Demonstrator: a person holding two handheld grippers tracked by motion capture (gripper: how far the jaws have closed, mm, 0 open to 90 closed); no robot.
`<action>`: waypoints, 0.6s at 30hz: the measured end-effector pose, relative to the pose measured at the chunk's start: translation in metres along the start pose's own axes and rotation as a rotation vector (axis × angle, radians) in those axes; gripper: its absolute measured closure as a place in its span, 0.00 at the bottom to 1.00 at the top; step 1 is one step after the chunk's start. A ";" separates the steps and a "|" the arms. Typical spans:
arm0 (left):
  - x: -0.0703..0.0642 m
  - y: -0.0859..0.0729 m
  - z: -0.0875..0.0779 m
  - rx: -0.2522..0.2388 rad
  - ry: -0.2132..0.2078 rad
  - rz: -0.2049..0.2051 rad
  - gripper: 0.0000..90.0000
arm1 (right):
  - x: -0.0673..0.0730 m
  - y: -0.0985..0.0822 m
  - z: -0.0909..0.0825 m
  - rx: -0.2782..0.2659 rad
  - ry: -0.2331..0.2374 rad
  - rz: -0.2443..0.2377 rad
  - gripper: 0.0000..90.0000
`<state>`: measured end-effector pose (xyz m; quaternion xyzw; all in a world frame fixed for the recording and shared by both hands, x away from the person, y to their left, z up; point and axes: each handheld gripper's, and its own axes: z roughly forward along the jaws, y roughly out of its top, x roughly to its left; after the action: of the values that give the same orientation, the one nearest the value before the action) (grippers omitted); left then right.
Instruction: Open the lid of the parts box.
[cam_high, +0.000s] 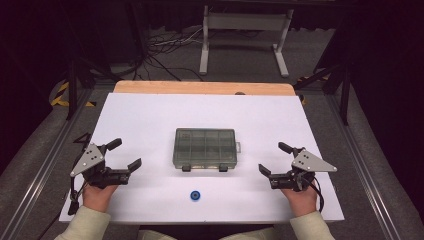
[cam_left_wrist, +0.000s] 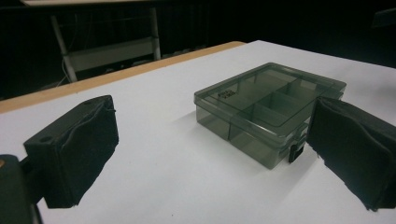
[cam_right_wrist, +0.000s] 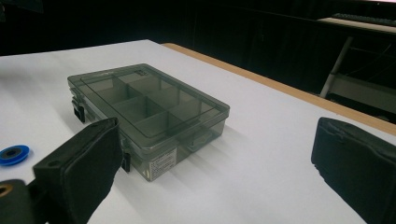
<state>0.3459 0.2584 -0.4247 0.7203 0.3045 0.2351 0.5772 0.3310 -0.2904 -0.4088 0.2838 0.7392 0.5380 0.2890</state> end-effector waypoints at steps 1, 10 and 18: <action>-0.001 0.000 0.000 0.001 0.003 0.002 0.03 | 0.000 0.000 0.000 0.004 0.000 0.010 0.03; -0.004 0.001 0.002 0.014 0.002 0.035 0.03 | -0.001 0.000 -0.002 0.000 0.001 -0.003 0.03; -0.003 0.001 0.002 0.016 0.002 0.023 0.04 | 0.001 0.001 -0.001 0.012 0.004 -0.018 0.04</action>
<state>0.3456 0.2546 -0.4238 0.7282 0.2988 0.2399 0.5682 0.3298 -0.2896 -0.4075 0.2776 0.7455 0.5317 0.2906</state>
